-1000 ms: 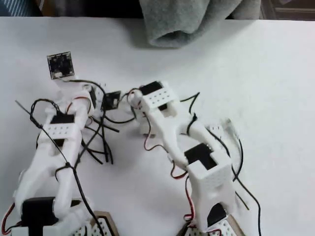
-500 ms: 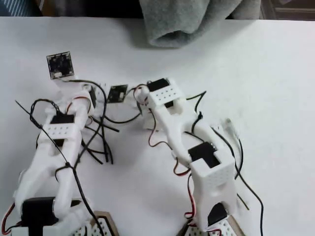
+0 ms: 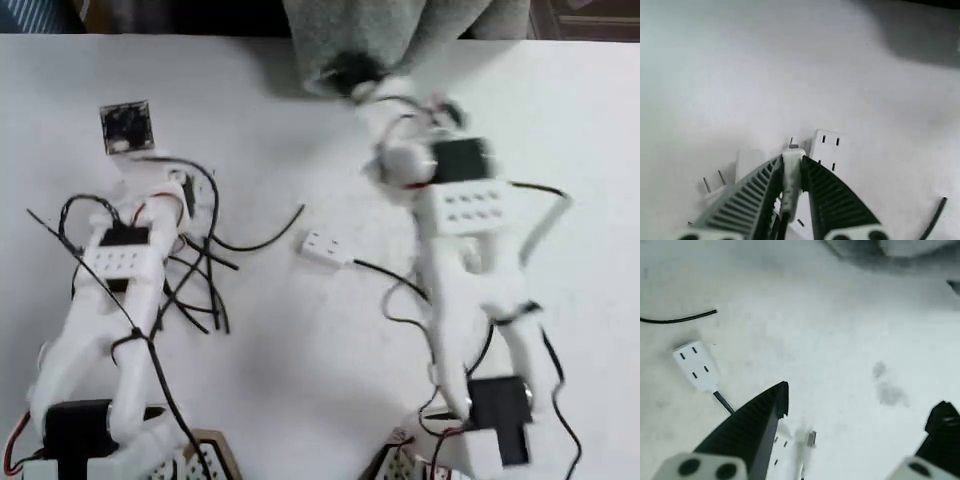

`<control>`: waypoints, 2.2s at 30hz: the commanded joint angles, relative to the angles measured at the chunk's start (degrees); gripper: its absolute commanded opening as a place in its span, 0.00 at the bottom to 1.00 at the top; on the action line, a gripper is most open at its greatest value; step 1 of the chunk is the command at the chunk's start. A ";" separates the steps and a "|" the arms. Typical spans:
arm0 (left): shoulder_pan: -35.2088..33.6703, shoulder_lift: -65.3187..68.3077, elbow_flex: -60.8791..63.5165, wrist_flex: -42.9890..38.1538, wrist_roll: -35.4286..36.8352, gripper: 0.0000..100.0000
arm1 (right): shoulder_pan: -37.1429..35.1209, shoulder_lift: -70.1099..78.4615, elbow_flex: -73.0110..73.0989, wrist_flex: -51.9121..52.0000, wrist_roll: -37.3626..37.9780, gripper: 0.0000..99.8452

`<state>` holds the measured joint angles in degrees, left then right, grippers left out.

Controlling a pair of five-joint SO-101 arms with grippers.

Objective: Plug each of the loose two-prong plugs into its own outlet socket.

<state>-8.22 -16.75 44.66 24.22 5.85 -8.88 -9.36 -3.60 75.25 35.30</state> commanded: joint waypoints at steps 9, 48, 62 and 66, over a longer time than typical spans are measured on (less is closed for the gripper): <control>11.74 12.26 -28.75 29.98 -8.00 0.02 | 23.25 -6.02 20.92 -1.10 -25.23 0.42; 34.86 62.55 -100.92 77.71 -3.52 0.02 | 35.21 -5.85 52.75 -34.15 -41.14 0.42; 33.71 62.73 -100.84 78.15 -3.16 0.02 | 35.21 -5.85 52.75 -34.59 -41.14 0.42; 34.68 62.55 -98.02 78.15 -3.08 0.02 | 35.21 -5.76 52.75 -34.59 -41.14 0.42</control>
<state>26.33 47.08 -53.71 102.20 2.24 26.81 -13.32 49.32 41.41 -5.32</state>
